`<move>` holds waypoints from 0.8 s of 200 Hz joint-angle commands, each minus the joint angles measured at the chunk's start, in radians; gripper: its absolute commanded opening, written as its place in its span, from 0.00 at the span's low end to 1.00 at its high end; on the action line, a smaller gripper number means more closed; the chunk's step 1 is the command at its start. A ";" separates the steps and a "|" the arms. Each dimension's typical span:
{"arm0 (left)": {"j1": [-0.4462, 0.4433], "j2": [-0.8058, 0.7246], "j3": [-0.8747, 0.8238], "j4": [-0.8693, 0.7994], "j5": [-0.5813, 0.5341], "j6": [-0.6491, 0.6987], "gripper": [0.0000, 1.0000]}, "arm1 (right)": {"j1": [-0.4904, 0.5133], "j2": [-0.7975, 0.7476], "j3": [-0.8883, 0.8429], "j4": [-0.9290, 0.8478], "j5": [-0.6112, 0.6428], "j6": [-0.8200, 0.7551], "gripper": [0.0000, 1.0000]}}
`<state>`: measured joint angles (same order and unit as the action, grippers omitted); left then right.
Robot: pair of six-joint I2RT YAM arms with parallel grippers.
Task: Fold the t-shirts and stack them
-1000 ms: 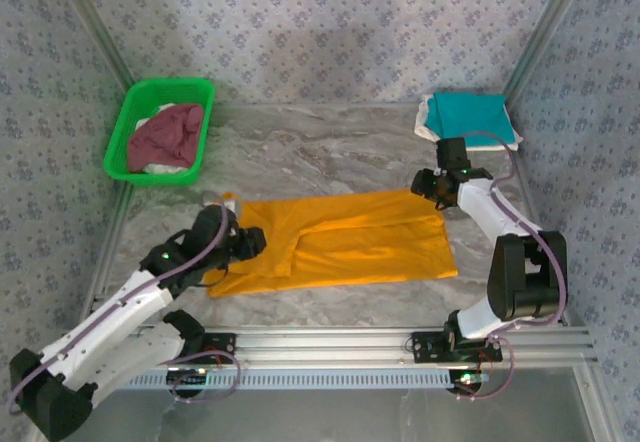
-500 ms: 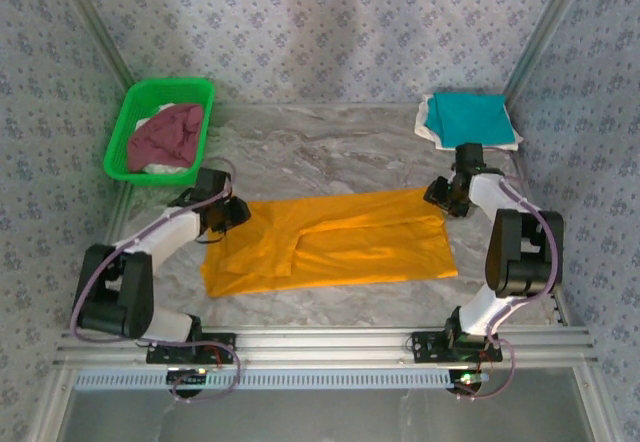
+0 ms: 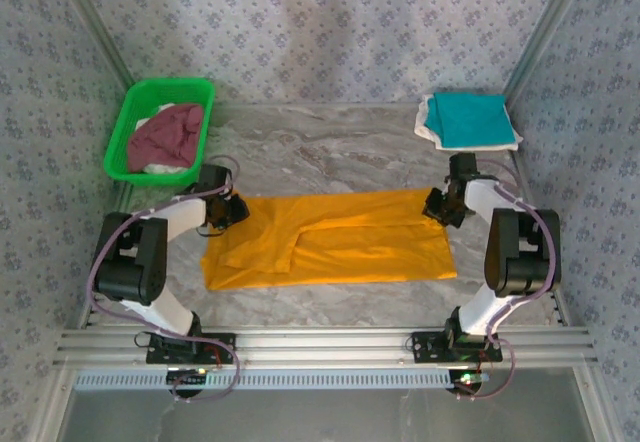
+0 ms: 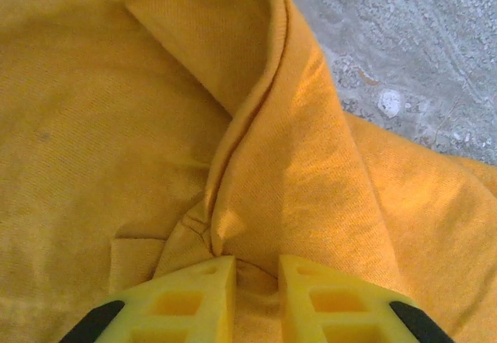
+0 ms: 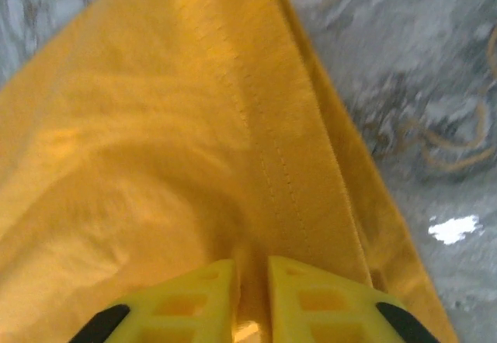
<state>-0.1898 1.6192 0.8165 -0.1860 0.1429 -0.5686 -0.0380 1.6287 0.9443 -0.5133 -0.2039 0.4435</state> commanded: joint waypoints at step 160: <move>0.056 -0.013 0.018 -0.051 -0.046 0.058 0.24 | -0.022 -0.125 -0.070 -0.083 0.219 0.006 0.26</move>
<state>-0.1448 1.6188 0.8173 -0.1940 0.1295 -0.5308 -0.0601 1.5116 0.8631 -0.5575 -0.0601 0.4557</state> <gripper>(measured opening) 0.228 0.159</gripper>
